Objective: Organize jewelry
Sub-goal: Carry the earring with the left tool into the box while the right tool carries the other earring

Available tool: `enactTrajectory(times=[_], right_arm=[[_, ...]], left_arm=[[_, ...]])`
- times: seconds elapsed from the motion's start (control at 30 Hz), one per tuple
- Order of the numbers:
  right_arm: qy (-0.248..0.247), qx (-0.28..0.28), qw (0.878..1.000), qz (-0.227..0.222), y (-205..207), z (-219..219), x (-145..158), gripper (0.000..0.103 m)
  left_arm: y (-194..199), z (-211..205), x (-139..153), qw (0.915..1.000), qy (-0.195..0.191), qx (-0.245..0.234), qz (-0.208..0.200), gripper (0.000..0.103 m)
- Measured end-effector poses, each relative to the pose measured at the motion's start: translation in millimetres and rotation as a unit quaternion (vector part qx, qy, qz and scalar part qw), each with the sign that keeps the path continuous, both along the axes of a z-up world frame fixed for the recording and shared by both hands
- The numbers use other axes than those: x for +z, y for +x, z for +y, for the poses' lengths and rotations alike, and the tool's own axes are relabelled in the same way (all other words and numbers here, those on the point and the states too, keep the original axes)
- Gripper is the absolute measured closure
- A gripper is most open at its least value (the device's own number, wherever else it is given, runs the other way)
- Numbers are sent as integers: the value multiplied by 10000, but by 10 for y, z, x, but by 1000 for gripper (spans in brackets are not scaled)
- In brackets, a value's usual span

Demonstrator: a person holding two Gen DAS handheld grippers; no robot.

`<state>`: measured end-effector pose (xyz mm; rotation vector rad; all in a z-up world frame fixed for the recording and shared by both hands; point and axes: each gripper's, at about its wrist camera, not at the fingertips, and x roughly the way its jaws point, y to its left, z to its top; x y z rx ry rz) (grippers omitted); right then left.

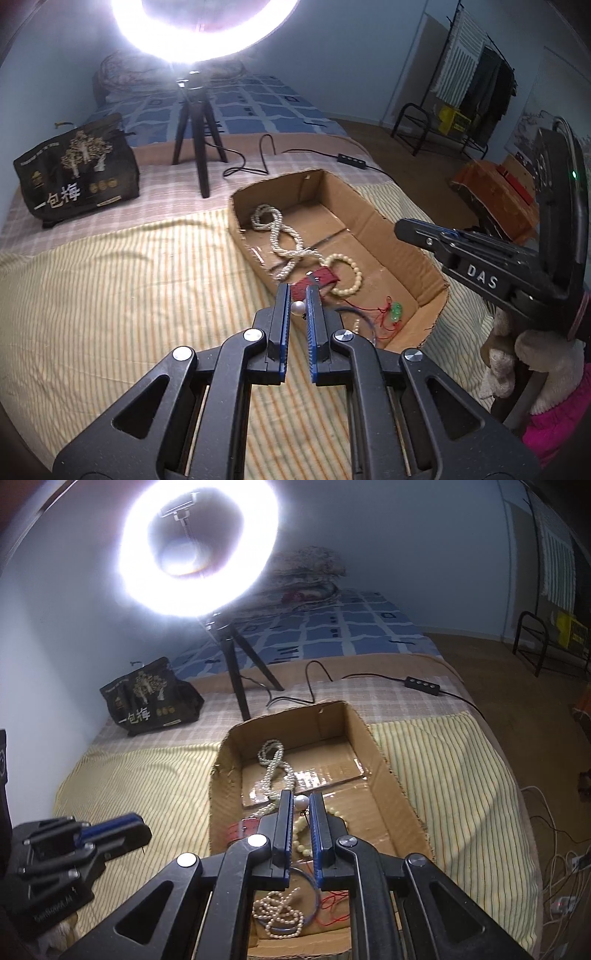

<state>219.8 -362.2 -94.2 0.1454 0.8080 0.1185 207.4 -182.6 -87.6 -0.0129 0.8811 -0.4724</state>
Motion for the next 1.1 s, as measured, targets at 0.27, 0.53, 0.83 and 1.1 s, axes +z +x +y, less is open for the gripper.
enactTrajectory(times=[0.27,0.53,0.83,1.1], right_arm=[[139,-160,9997,75,57,-165,-58,97],[238,-226,9993,151,120,-255,-125,97],[269,-217,9992,207,170,-248,-173,96],[307,-232,9990,239,183,-248,-203,86]], left_arm=[[-31,-243,-47,9998,47,-169,-11,97],[-82,-431,-75,9993,143,-322,-96,97],[-88,-517,-105,9990,181,-397,-111,97],[-113,-590,-116,9982,239,-516,-175,97]])
